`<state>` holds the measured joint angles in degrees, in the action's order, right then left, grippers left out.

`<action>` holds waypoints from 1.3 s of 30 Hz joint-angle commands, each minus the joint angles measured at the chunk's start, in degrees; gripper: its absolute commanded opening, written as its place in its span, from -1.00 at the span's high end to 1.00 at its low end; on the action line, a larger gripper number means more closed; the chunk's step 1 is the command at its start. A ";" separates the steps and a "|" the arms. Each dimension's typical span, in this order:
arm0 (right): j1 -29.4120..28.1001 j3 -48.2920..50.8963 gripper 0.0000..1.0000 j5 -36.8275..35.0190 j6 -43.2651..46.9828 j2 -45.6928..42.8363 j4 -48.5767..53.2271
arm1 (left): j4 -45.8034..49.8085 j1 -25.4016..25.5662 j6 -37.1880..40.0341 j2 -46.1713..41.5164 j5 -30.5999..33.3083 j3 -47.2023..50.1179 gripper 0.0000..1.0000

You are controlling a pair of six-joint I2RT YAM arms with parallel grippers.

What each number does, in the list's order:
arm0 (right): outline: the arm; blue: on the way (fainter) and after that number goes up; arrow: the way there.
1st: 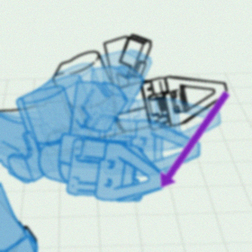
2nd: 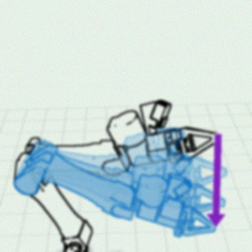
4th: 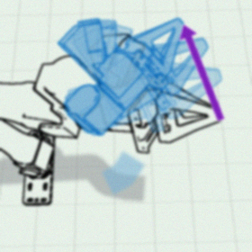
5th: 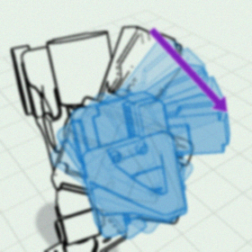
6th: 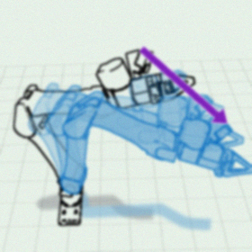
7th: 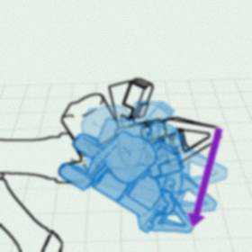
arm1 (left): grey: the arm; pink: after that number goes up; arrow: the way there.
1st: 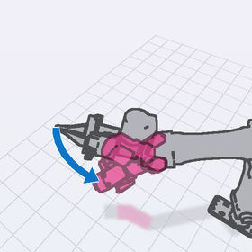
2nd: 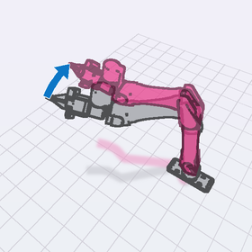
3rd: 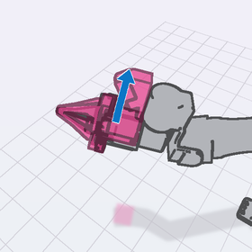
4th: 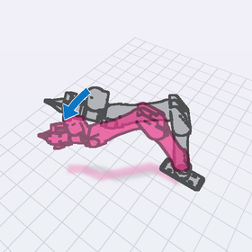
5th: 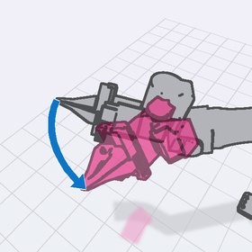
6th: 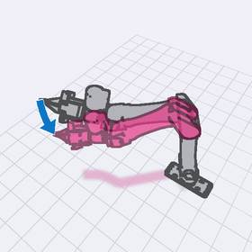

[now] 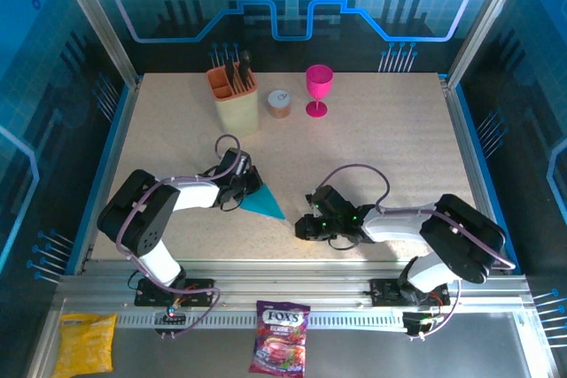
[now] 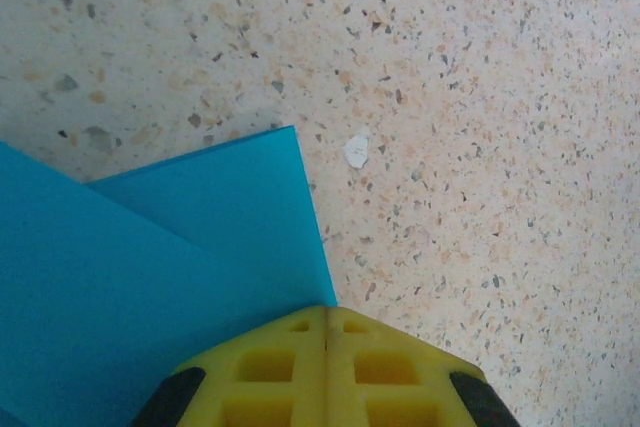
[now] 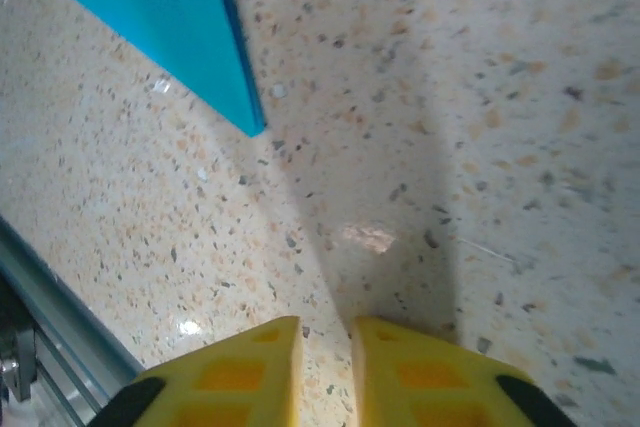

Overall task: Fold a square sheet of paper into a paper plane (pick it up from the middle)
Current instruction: Fourth fold the wing at the center of the table, then turn over the paper at the center of the table.

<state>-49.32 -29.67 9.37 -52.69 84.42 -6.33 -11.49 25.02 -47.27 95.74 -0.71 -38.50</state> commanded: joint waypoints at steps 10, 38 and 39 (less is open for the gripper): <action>2.63 -8.34 0.37 2.66 1.08 6.23 0.35 | 4.17 -0.41 2.96 4.19 -2.00 2.67 1.00; 4.45 -14.85 0.45 8.11 -1.31 15.30 -9.42 | 2.99 -0.41 2.74 4.50 -2.49 3.89 1.00; 4.41 -15.13 0.45 8.12 -1.28 15.33 -9.40 | 3.03 -0.41 2.78 4.41 -2.49 3.97 1.00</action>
<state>-43.79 -40.91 18.70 -55.48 96.47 -5.08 -16.67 24.75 -45.93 97.25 -2.74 -37.54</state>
